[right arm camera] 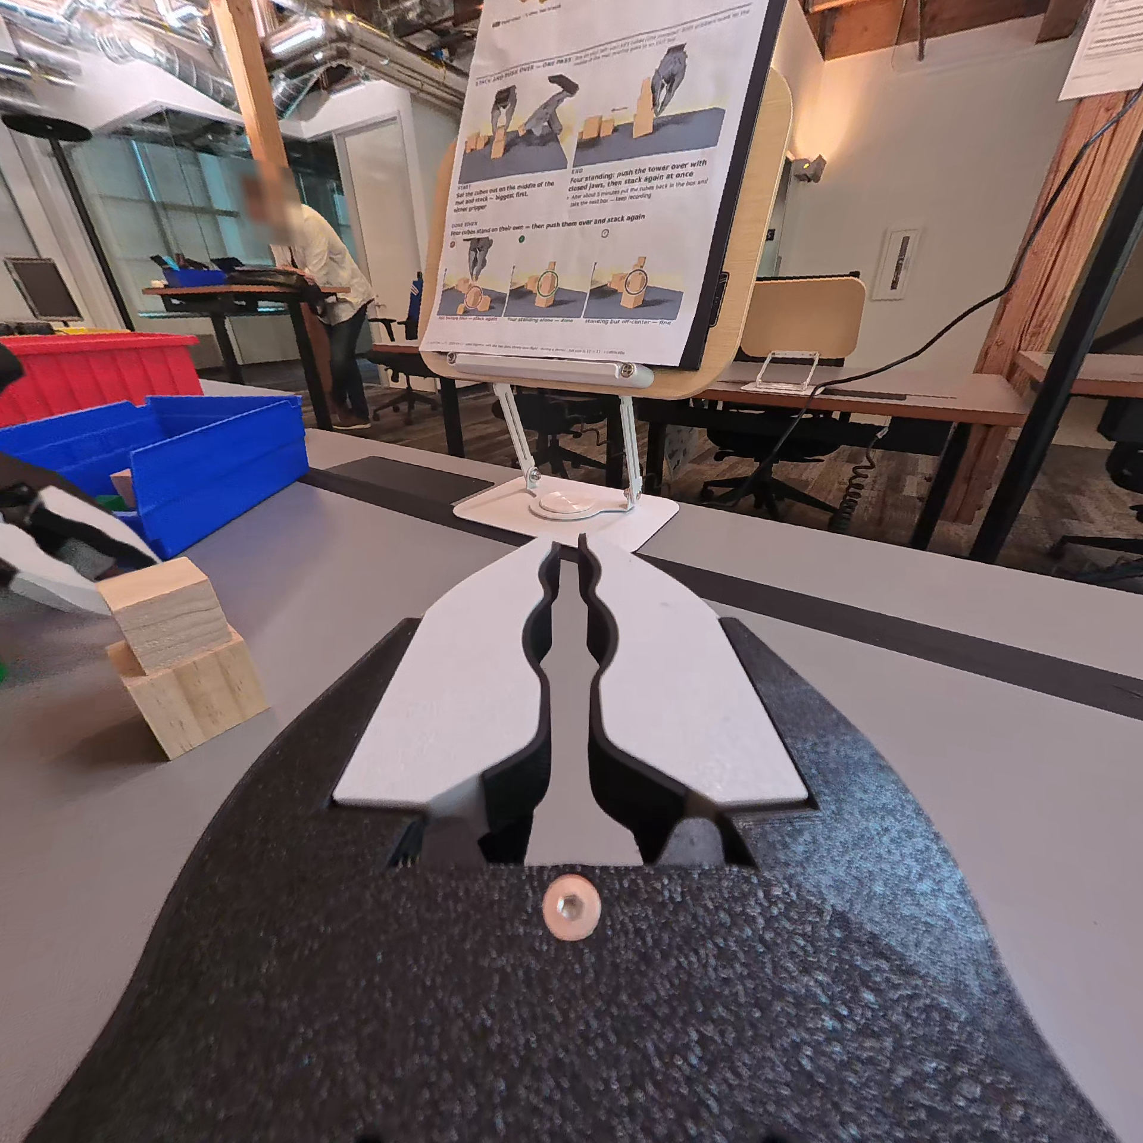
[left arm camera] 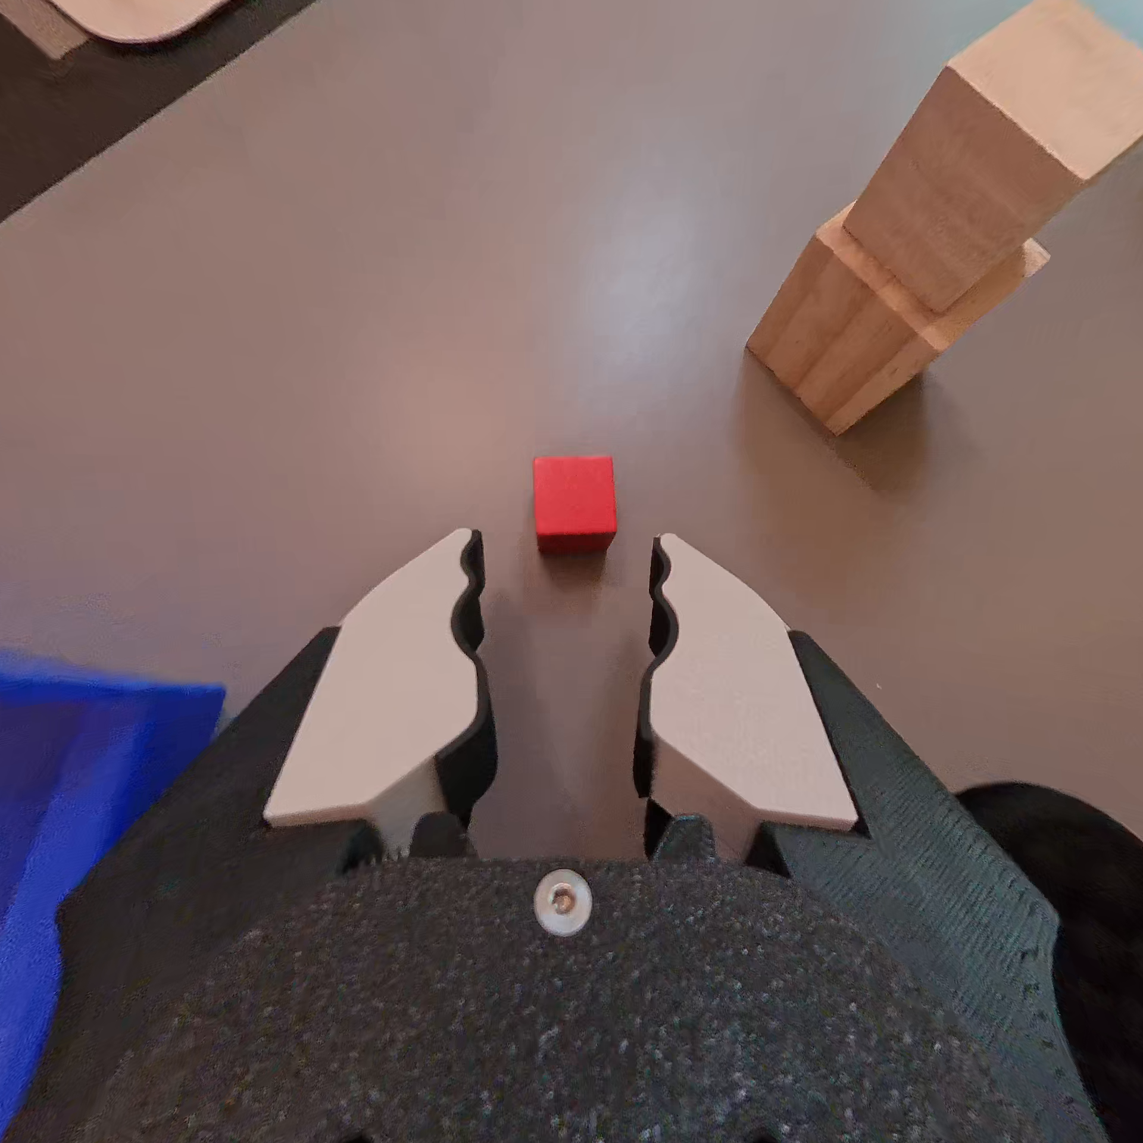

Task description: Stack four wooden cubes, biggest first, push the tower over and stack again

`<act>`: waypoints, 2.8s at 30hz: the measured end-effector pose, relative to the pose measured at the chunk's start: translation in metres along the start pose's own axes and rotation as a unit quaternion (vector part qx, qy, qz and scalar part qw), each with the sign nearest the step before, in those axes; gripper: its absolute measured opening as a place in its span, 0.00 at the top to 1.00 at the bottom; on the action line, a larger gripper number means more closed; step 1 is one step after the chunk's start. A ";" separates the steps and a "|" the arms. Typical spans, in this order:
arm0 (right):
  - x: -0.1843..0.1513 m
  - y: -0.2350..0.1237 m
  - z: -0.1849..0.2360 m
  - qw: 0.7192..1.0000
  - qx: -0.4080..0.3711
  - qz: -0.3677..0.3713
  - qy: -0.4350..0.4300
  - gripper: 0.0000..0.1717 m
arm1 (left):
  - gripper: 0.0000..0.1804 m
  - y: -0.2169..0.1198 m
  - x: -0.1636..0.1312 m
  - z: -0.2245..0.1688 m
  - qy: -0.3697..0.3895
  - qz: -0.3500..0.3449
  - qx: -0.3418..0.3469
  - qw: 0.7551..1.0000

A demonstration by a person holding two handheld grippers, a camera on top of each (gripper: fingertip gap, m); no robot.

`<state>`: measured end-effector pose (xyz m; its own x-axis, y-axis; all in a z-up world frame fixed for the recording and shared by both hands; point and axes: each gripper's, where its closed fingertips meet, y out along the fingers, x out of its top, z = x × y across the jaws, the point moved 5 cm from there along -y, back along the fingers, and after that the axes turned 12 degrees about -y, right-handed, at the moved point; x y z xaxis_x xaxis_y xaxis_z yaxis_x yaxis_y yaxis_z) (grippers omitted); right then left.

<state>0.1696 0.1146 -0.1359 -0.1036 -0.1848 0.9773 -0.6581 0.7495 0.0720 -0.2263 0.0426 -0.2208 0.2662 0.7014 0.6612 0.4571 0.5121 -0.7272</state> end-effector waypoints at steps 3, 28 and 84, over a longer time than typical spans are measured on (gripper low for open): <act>0.000 0.000 -0.001 1.000 -0.001 0.002 0.003 0.96 | 0.79 0.020 0.006 -0.006 0.013 0.030 0.013 0.999; 0.004 -0.004 -0.007 1.000 -0.012 -0.005 -0.001 0.96 | 0.85 -0.011 0.123 -0.115 0.305 0.033 -0.233 0.923; 0.004 -0.001 -0.002 1.000 0.006 -0.004 -0.001 0.98 | 0.85 0.016 0.103 -0.115 0.346 0.113 -0.216 0.906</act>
<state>0.1715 0.1141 -0.1315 -0.0995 -0.1913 0.9765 -0.6671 0.7410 0.0772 -0.0941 0.0657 -0.1428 0.7947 0.2081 0.5702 0.5740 0.0478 -0.8175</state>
